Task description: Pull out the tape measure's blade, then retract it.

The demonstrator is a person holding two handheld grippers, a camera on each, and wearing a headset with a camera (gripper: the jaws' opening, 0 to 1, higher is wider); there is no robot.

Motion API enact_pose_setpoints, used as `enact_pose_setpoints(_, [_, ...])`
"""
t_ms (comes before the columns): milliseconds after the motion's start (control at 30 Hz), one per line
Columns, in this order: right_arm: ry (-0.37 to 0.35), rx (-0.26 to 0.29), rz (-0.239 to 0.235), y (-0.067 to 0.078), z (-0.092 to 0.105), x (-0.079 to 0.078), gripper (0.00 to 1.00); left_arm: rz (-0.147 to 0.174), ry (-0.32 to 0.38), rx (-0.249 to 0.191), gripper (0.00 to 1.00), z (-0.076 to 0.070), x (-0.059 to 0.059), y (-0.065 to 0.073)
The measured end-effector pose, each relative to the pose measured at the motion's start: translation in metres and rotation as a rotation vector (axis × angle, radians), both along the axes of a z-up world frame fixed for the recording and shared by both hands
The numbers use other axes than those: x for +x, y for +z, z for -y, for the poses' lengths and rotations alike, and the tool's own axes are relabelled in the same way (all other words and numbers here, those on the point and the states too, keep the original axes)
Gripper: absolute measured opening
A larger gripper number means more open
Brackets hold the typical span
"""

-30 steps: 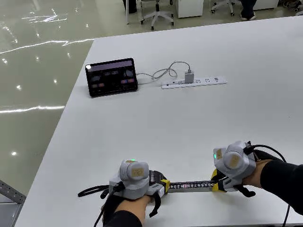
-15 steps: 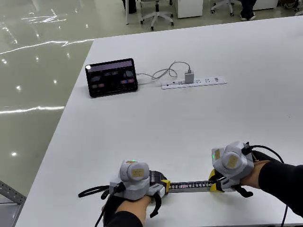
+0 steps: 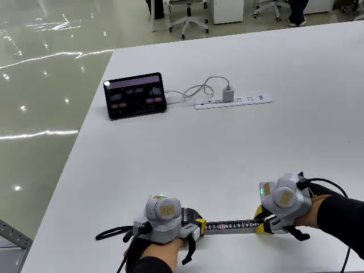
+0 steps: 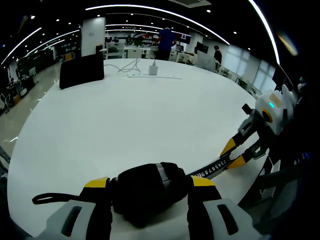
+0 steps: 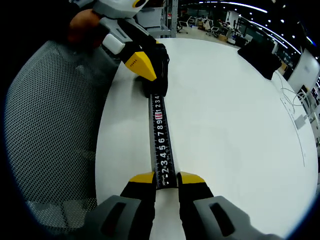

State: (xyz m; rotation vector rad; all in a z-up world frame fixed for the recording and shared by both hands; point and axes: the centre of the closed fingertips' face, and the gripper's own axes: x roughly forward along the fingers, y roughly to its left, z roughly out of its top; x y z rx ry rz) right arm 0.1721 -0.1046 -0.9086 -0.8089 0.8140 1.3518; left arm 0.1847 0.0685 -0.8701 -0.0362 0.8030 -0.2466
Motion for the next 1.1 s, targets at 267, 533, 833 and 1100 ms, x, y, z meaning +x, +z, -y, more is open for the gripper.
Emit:
enact_pose_setpoints(267, [0.003, 0.009, 0.025, 0.003, 0.001, 0.001, 0.13, -0.002, -0.001, 0.000, 0.56, 0.000, -0.001, 0.000])
enact_pose_setpoints(533, [-0.037, 0.043, 0.004, 0.004, 0.002, 0.000, 0.11, -0.003, -0.005, -0.004, 0.56, 0.000, 0.000, 0.000])
enact_pose_setpoints(833, [-0.050, 0.062, -0.001, 0.003, -0.004, 0.004, 0.11, -0.007, 0.002, -0.021, 0.55, -0.001, 0.000, 0.001])
enact_pose_setpoints(1100, [-0.047, 0.061, -0.009, 0.003, -0.008, 0.003, 0.11, -0.006, -0.002, -0.020, 0.56, -0.001, 0.000, 0.000])
